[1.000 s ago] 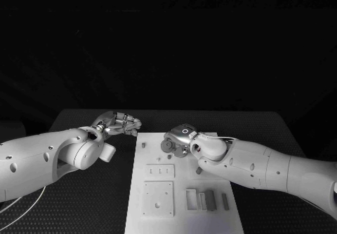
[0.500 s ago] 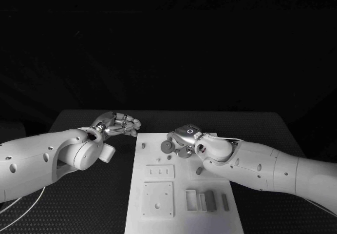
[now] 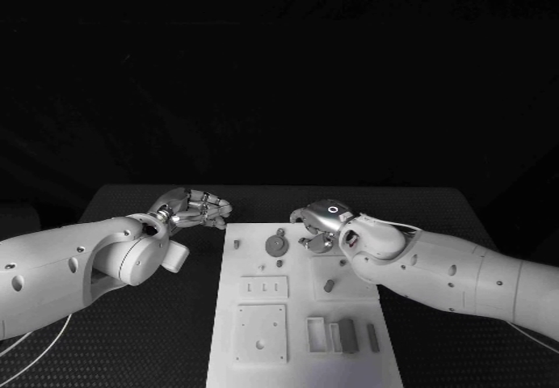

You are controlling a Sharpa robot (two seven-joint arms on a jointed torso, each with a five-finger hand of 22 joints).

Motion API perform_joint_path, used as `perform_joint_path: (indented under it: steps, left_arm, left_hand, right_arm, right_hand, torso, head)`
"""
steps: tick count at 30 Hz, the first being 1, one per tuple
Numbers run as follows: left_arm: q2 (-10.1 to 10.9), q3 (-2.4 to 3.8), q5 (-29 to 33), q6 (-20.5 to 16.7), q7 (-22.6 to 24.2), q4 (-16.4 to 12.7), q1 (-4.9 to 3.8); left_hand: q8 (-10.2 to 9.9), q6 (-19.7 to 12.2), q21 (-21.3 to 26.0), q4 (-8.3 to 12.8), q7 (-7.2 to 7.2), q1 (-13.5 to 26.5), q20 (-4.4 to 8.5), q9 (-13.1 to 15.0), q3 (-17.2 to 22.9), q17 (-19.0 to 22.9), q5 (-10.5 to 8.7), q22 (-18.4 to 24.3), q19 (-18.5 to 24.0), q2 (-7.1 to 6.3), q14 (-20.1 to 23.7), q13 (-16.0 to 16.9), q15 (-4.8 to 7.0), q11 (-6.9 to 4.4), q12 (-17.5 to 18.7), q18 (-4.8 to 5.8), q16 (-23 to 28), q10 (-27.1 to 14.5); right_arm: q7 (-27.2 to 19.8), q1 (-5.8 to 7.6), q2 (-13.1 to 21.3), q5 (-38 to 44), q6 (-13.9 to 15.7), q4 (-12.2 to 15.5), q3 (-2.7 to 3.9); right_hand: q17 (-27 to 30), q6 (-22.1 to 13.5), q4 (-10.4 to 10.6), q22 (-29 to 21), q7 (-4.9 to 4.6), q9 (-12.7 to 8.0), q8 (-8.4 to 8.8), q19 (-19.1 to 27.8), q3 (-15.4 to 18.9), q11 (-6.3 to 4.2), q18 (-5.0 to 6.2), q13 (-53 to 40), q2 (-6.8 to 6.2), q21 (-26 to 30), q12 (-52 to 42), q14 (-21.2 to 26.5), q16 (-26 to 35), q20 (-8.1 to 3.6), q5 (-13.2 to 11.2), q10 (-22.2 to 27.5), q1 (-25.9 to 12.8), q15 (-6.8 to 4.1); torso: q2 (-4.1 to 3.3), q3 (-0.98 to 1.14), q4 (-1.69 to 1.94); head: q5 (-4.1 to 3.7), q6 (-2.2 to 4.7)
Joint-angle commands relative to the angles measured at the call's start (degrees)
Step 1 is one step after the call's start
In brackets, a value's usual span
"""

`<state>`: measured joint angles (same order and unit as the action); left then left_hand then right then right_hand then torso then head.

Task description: Assemble the parts on the task board

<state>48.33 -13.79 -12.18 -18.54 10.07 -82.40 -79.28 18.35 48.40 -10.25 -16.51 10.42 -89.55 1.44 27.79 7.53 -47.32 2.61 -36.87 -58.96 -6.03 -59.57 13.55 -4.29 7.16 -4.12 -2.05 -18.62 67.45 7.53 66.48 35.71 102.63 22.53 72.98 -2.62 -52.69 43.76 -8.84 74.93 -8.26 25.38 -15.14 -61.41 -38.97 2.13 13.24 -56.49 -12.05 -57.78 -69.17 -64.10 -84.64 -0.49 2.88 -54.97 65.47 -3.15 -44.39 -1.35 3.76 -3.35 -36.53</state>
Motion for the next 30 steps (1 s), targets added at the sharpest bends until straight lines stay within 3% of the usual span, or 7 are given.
perform_joint_path:
  steps: [1,7,12,17,21,27,30]
  left_arm:
    - [0.13,0.06,-0.26,0.15,0.83,0.13,-0.08]
    - [0.29,0.12,-0.49,-0.1,1.39,1.08,-0.13]
    - [0.35,0.1,-0.53,0.39,1.52,1.34,-0.12]
    - [0.14,0.07,-0.53,0.65,1.62,1.4,-0.11]
    - [0.08,0.05,-0.53,0.44,1.47,1.38,-0.11]
    - [0.36,0.04,-0.53,0.39,1.37,1.14,-0.11]
    - [0.31,0.04,-0.53,0.43,1.37,1.09,-0.1]
  left_hand:
    - [-0.16,-0.21,0.23,-0.05,-0.06,-0.08,-0.03,0.11,-0.35,-0.07,0.24,-0.06,-0.33,-0.33,-0.59,0.01,0.0,0.04,0.36,-0.37,0.34,-0.43]
    - [0.19,0.54,0.32,-0.02,-0.37,-0.29,-0.01,0.4,-0.29,-0.33,0.24,-0.2,-0.44,-0.17,-0.77,0.37,0.04,-0.45,-0.21,-0.39,0.53,0.65]
    - [0.4,1.11,0.43,-0.02,-0.62,-0.4,0.0,0.58,-0.3,-0.51,0.24,-0.29,-0.46,-0.01,-0.83,0.63,0.04,-0.81,-0.48,-0.38,0.73,1.44]
    - [0.56,1.59,0.47,-0.02,-0.83,-0.47,0.03,0.72,-0.34,-0.7,0.24,-0.4,-0.58,0.14,-0.99,0.83,0.08,-1.04,-0.6,-0.39,0.84,1.98]
    - [0.58,1.71,0.5,-0.01,-0.89,-0.49,0.04,0.75,-0.38,-0.76,0.23,-0.43,-0.59,0.13,-1.01,0.88,0.09,-1.1,-0.63,-0.39,0.89,2.12]
    - [0.52,1.66,0.55,-0.01,-0.89,-0.52,0.03,0.74,-0.44,-0.79,0.23,-0.44,-0.56,0.05,-0.98,0.88,0.07,-1.09,-0.54,-0.38,0.97,2.06]
    - [0.48,1.63,0.57,-0.01,-0.87,-0.52,0.03,0.74,-0.47,-0.81,0.23,-0.45,-0.55,0.04,-0.98,0.88,0.07,-1.06,-0.48,-0.38,1.0,2.01]
  right_arm:
    - [-7.87,0.73,2.99,-10.81,0.95,2.51,1.24]
    - [-13.65,2.7,8.83,-19.19,-2.24,3.95,1.34]
    - [-16.66,2.77,12.44,-21.94,-3.86,3.35,1.34]
    - [-17.63,2.72,14.59,-22.48,-5.65,2.2,1.32]
    - [-17.67,2.14,16.57,-22.48,-5.67,2.55,1.28]
    - [-17.5,0.83,17.77,-21.45,-5.86,1.93,1.0]
    - [-17.44,0.08,17.75,-20.97,-5.65,1.18,0.92]
  right_hand:
    - [0.11,2.19,-0.14,0.94,-1.48,0.16,-0.43,-0.27,0.29,1.19,1.76,0.09,0.12,-0.08,-0.42,-0.29,-0.28,-0.25,-0.01,1.31,-0.3,0.35]
    - [0.21,3.34,-0.58,0.97,-1.7,0.4,-1.08,-0.26,0.57,1.42,1.76,0.15,0.15,-0.14,-0.67,-0.34,-0.33,-0.32,-0.01,1.26,-0.29,0.59]
    - [0.24,3.86,-0.7,0.99,-1.64,0.52,-1.36,-0.1,0.72,1.38,1.76,0.19,0.04,-0.11,-0.69,-0.19,-0.3,-0.27,-0.01,1.44,-0.41,0.59]
    - [0.26,4.05,-0.92,1.02,-1.59,0.55,-1.45,0.09,0.9,1.33,1.76,0.23,-0.35,-0.08,-0.67,0.0,-0.28,-0.21,-0.01,1.68,-0.46,0.54]
    - [0.28,4.08,-0.97,1.03,-1.58,0.55,-1.46,0.33,1.01,1.33,1.76,0.26,-0.63,-0.01,-0.63,0.24,-0.21,-0.12,-0.01,1.93,-0.59,0.54]
    - [0.31,3.83,-1.11,1.04,-1.64,0.47,-1.29,0.68,1.01,1.39,1.76,0.31,-1.12,0.09,-0.61,0.58,-0.14,0.01,-0.01,2.27,-0.5,0.59]
    - [0.34,3.64,-1.17,1.03,-1.7,0.42,-1.18,0.9,1.01,1.44,1.76,0.36,-1.43,0.17,-0.57,0.81,-0.08,0.11,-0.01,2.5,-0.48,0.65]
  torso:
    - [0.05,-0.06,-0.08]
    - [0.21,0.08,-0.44]
    - [0.44,0.36,-1.14]
    - [0.49,0.72,-1.55]
    - [0.48,0.83,-1.69]
    - [0.51,0.75,-1.82]
    - [0.48,0.9,-2.04]
  head:
    - [-0.35,0.37]
    - [-0.68,0.65]
    - [-0.58,0.79]
    - [-0.24,0.85]
    - [-0.2,0.55]
    - [-0.62,0.53]
    - [-0.61,0.43]
